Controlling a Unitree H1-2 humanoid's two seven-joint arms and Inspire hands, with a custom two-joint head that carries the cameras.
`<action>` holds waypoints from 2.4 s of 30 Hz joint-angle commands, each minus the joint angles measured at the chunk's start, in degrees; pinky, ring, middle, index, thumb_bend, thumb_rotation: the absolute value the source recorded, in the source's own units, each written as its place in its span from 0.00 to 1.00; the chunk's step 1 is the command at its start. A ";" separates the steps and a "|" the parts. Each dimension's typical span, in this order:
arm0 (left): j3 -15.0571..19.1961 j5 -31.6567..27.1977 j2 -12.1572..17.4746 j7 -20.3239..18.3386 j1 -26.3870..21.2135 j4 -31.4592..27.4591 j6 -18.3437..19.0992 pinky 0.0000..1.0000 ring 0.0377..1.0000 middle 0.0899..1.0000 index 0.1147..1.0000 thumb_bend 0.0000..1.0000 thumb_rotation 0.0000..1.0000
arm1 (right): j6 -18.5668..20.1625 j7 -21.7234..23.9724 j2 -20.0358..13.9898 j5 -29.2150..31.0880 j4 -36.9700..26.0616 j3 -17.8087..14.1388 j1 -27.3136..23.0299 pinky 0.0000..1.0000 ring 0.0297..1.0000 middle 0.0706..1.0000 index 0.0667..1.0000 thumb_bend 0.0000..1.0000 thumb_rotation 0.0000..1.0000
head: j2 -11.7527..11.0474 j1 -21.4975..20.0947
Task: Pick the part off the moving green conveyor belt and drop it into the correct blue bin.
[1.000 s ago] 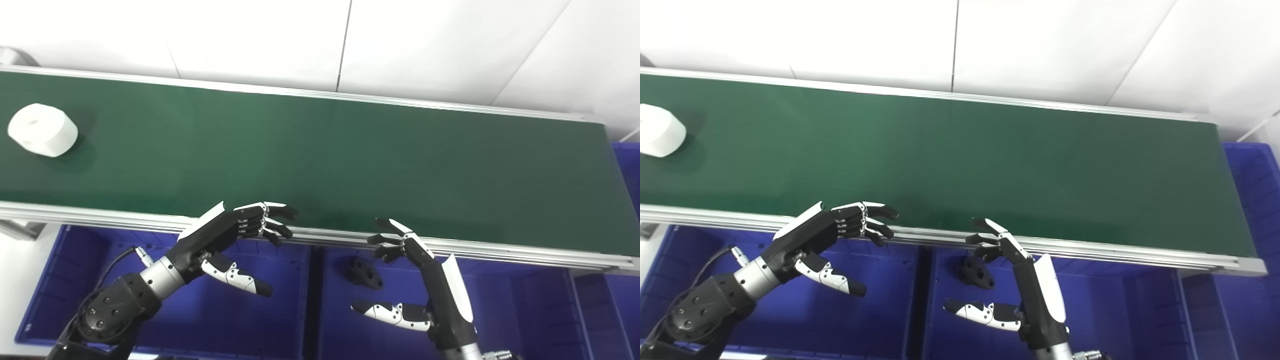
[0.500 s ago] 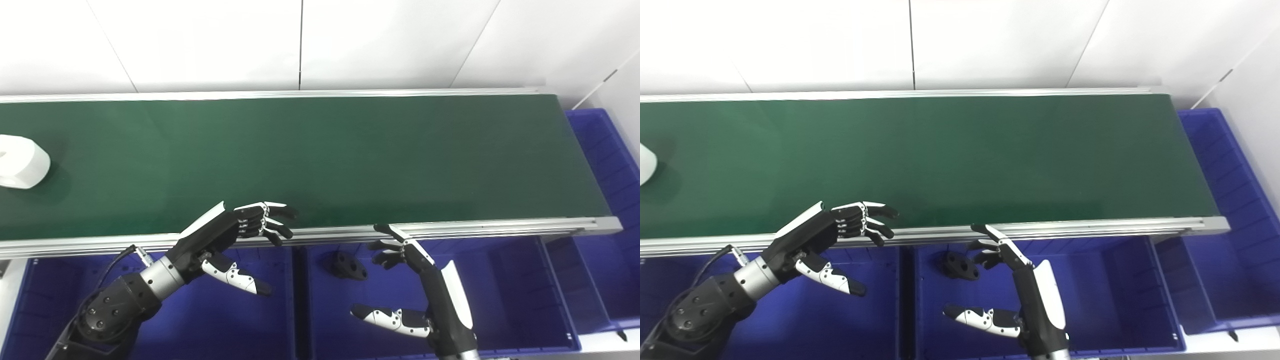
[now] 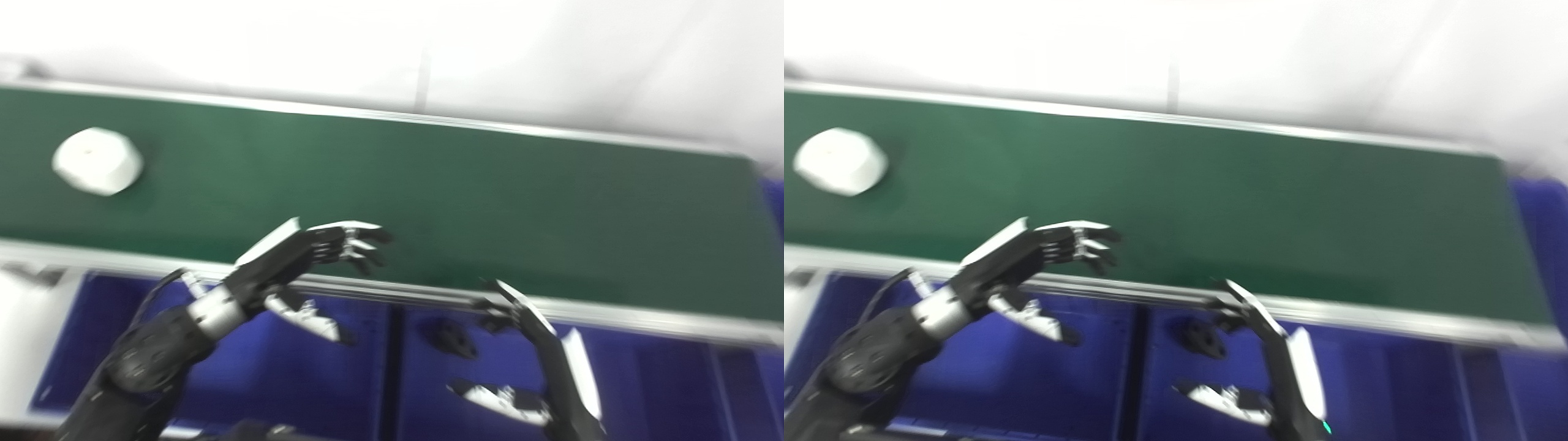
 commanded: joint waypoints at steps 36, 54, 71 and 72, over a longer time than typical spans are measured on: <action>5.58 9.74 5.83 2.88 -11.19 -0.12 -12.81 0.70 0.76 0.80 0.78 0.80 0.00 | -3.61 -10.05 -4.17 -0.69 1.81 6.24 -1.01 0.58 0.61 0.68 0.82 0.72 0.32 | -2.60 -2.65; 6.45 11.57 8.83 1.98 -18.58 -3.65 -9.72 0.66 0.72 0.80 0.78 0.82 0.00 | -3.60 -11.60 -4.72 -0.59 2.55 7.47 -1.49 0.58 0.62 0.68 0.82 0.72 0.32 | -3.04 -2.55; 6.22 17.93 13.71 -0.90 -23.58 -4.48 -8.15 0.73 0.80 0.82 0.78 0.82 0.00 | -3.60 -11.69 -5.06 -0.10 2.47 7.60 -1.90 0.59 0.61 0.68 0.82 0.72 0.32 | -2.81 -2.85; 6.20 18.20 14.21 -1.36 -24.18 -4.36 -8.12 0.74 0.81 0.82 0.79 0.82 0.01 | -3.60 -11.58 -5.02 -0.19 2.43 7.49 -1.95 0.59 0.61 0.68 0.82 0.72 0.33 | -2.88 -2.82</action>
